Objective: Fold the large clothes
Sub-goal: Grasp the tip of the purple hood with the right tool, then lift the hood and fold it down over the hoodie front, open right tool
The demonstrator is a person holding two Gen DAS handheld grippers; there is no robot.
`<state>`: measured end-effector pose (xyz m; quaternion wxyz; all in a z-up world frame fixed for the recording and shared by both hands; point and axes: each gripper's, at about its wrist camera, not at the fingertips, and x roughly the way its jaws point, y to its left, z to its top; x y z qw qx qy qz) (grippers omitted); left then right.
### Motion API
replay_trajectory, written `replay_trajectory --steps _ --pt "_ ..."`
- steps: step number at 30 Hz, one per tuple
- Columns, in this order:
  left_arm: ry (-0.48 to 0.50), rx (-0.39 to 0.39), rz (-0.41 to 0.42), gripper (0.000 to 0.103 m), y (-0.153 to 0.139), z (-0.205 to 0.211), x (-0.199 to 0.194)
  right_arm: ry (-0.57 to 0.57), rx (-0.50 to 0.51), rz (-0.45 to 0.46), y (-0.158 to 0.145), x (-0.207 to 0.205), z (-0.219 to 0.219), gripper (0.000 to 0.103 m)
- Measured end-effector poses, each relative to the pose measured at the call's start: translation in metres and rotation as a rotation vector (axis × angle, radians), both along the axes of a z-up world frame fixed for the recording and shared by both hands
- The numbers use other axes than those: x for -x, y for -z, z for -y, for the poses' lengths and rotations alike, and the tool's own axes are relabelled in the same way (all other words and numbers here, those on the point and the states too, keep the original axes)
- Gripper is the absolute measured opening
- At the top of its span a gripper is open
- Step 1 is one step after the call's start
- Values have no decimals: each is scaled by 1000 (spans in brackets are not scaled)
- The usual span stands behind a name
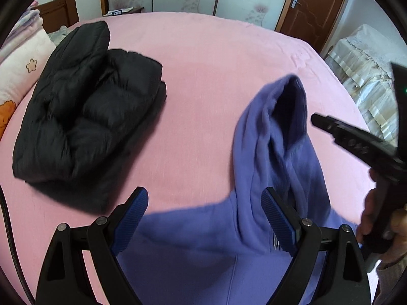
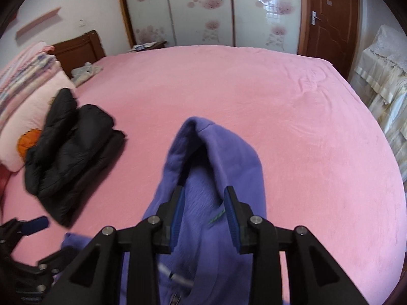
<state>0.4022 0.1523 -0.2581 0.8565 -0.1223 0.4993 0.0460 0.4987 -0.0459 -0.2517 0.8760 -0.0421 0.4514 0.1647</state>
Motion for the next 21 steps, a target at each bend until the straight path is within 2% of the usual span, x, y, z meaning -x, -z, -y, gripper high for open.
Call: replay_trajectory --steps 8,9,10,17,21 --pt "-21 18 -21 90 14 -13 -11 64 117 -44 40 -48 -17 31" --pt "-23 17 -29 90 17 -14 -10 71 126 -29 40 -51 -19 22" --pt "-25 16 -35 90 20 -15 -8 68 120 -26 39 -52 -19 5" --pt "-67 9 -73 90 38 -31 12 14 55 114 -2 -17 -11 5" --pt "-93 10 -91 90 41 -37 30 -79 27 226 -44 47 3 5"
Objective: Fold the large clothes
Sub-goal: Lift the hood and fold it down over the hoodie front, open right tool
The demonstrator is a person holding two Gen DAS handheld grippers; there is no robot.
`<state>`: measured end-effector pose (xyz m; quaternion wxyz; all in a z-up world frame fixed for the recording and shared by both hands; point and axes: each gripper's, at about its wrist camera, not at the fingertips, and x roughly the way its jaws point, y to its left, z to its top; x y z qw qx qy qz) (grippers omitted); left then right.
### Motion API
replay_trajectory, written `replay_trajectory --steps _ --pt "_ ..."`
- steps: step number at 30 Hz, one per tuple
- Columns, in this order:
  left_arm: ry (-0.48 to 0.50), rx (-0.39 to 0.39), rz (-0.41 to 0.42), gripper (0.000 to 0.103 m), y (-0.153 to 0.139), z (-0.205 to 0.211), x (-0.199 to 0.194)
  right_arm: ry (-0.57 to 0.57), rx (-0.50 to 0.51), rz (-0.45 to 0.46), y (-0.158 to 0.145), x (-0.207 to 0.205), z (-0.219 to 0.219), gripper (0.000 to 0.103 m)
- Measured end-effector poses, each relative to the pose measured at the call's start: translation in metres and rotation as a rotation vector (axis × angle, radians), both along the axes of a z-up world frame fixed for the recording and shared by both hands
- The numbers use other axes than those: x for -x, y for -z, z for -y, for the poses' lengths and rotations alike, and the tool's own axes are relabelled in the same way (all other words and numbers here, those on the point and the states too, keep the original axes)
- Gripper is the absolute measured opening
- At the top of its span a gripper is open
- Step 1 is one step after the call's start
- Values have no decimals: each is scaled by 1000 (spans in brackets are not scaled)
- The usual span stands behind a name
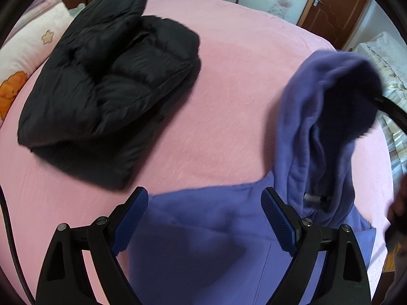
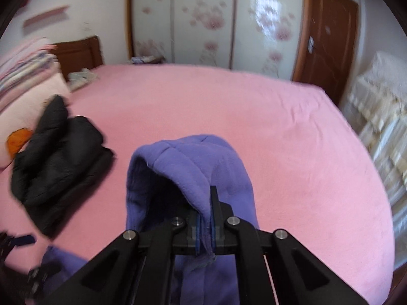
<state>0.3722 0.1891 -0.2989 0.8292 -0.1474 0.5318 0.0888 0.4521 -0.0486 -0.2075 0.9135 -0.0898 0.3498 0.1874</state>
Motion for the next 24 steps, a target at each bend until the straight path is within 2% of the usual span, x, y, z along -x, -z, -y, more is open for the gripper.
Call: replay_trajectory --steps 3,7,11,15,18,22,24 --pt "-15 -9 -7 90 0 -3 15 -77 -1 45 -22 64 15 5" --pt "-28 -25 -8 90 -8 -6 35 -179 62 71 -26 150 30 5" --pt "-32 -50 4 90 -23 -3 52 -262 191 56 -3 225 40 5" --pt "-20 -66 -4 90 -33 7 72 -300 385 0 47 288 48 6" --pt "2 -77 -29 90 -36 19 85 -298 425 -97 72 310 61 9" --pt "41 -78 -59 90 -36 31 100 -222 321 -199 66 312 78 11" --pt "53 -36 -78 90 -34 35 108 -184 287 -212 61 309 86 11"
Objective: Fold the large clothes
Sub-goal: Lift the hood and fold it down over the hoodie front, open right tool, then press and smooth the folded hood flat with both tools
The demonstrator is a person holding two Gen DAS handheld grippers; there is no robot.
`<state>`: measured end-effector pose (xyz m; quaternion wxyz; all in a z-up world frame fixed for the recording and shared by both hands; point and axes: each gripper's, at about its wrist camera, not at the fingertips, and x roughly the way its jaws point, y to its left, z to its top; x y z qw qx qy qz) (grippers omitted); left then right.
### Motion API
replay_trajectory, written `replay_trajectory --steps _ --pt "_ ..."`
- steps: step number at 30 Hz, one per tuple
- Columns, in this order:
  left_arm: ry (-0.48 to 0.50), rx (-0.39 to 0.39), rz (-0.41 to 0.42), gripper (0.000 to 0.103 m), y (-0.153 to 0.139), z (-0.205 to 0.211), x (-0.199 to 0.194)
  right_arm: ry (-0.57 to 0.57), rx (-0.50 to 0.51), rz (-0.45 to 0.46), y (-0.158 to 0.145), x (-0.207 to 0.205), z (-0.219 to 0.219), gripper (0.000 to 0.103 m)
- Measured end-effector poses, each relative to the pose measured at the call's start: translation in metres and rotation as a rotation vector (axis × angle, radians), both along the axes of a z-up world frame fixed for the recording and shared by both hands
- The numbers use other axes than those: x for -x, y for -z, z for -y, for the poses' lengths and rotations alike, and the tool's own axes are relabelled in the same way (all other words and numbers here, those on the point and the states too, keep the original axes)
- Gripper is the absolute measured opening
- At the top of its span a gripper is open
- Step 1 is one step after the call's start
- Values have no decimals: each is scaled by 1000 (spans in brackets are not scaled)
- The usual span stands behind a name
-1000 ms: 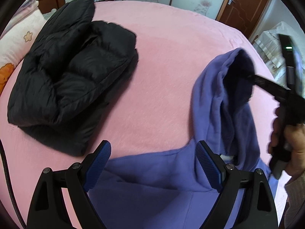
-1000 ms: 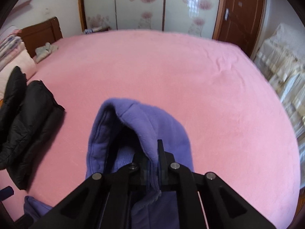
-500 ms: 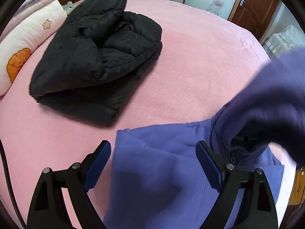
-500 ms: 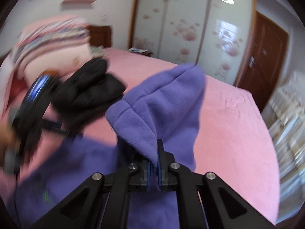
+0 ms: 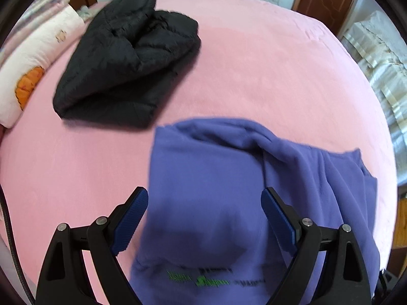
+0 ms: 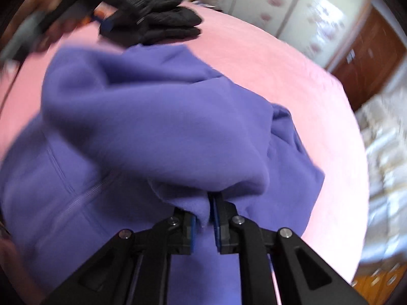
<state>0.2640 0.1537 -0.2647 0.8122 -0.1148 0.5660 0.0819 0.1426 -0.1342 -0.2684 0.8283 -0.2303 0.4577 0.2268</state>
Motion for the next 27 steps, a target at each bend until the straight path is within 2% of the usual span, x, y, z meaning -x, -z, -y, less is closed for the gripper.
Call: replay_trajectory --steps 2,3,4,6,7,8,10,13,15,18,23,27 --pt "1 62 -25 90 3 3 7 17 41 45 0 2 0 12" --pt "3 87 -34 90 4 6 11 14 75 77 3 6 1 19" --pt "7 112 -44 90 6 9 14 0 130 143 9 12 -3 30" --pt "23 156 -64 90 10 15 19 -39 237 310 23 27 -8 36" --pt "34 172 -72 90 12 19 21 -58 260 341 29 32 -10 38" --pt "47 183 -79 90 14 24 23 -75 274 321 36 35 -11 39" --pt "77 212 -103 90 19 34 25 -49 224 196 37 30 -10 39" --pt "97 286 -144 90 30 42 27 85 29 59 19 18 7 39" --pt "95 332 -165 90 37 45 27 183 -127 -71 4 5 26 39" --pt "72 393 -181 89 48 41 27 308 -291 -200 -15 -11 49 39" --pt "58 472 -175 89 49 39 30 427 -473 -338 -32 -42 61 39" --pt "51 496 -181 89 55 38 29 549 -604 -475 -18 -65 56 46"
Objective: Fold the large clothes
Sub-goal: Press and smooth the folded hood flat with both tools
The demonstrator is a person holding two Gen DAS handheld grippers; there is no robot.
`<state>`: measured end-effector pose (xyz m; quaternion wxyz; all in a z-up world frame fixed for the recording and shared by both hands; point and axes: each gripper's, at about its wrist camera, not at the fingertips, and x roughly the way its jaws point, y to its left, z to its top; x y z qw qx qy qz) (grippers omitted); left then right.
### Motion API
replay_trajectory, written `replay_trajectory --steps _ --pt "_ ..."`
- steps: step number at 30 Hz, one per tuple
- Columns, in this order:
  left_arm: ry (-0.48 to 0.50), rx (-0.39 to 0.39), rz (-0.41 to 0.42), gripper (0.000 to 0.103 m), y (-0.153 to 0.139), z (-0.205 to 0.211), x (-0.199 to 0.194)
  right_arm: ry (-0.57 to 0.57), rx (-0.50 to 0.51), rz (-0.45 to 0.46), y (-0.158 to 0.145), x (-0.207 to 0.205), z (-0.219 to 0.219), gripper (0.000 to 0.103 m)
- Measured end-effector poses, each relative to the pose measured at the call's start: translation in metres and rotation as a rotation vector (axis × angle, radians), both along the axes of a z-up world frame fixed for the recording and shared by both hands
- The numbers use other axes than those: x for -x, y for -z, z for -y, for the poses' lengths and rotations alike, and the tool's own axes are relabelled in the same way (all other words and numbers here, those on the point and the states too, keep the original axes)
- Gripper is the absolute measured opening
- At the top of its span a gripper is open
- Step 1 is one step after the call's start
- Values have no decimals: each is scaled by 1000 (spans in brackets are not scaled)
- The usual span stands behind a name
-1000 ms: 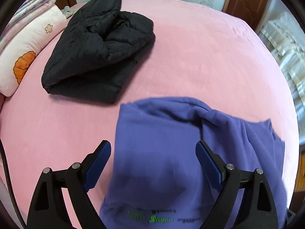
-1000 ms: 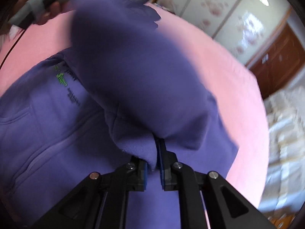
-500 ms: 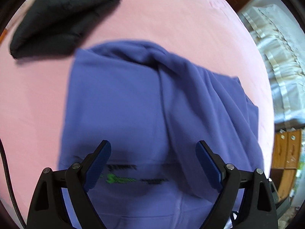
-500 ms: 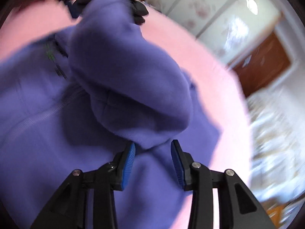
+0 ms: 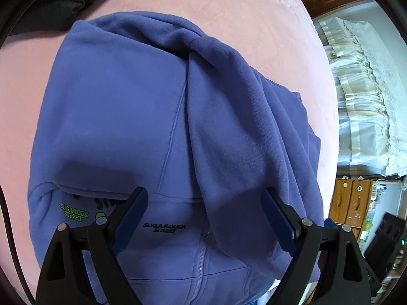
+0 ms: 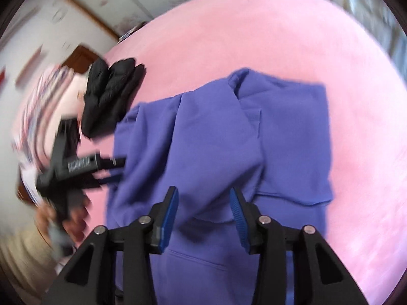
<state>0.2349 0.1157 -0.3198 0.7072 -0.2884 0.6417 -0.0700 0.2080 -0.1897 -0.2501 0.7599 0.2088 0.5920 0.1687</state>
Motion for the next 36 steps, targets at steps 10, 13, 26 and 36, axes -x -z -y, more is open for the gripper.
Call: replay_trajectory --steps 10,13,26,36 --pt "15 35 84 89 -22 0 4 20 41 -171 39 -21 -20 57" --pt "38 54 78 89 -17 5 4 30 4 -200 49 -22 -22 57" --pt "54 435 -38 59 37 35 -11 -31 -133 -134 49 -26 -25 12" --pt "113 91 421 16 -97 15 -49 -117 -249 253 -33 -68 -45 6"
